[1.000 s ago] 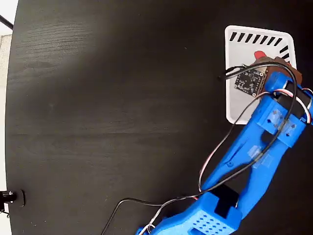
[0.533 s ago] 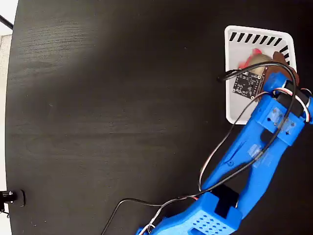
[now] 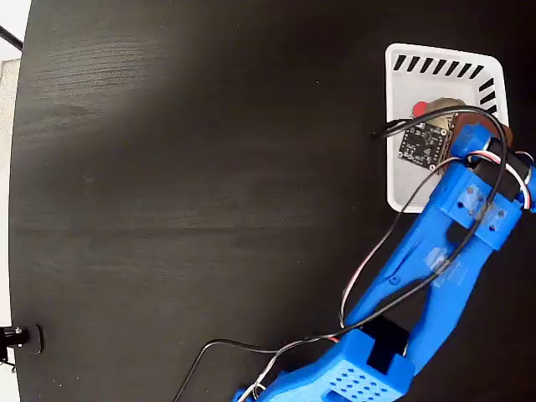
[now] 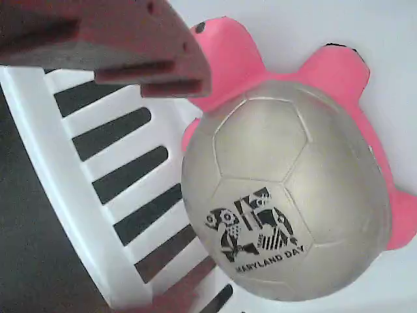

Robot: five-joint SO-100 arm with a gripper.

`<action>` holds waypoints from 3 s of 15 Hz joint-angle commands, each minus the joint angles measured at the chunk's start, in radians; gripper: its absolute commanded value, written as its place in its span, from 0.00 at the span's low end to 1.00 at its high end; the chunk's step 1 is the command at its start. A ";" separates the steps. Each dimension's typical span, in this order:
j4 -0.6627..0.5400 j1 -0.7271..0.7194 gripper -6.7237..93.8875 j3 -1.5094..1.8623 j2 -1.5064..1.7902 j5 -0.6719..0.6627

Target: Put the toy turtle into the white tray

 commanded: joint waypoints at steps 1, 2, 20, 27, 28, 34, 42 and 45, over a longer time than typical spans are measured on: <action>-0.002 0.006 0.07 -0.035 0.061 0.005; -0.015 -0.002 0.07 -0.034 0.071 0.025; -0.779 -0.709 0.07 1.838 1.488 0.356; -0.563 -0.723 0.07 2.266 2.143 0.360; -0.512 -0.723 0.07 2.281 2.212 0.367; -0.339 -0.719 0.07 2.293 2.373 0.390; -0.339 -0.721 0.07 2.293 2.373 0.379; -0.339 -0.721 0.07 2.293 2.373 0.379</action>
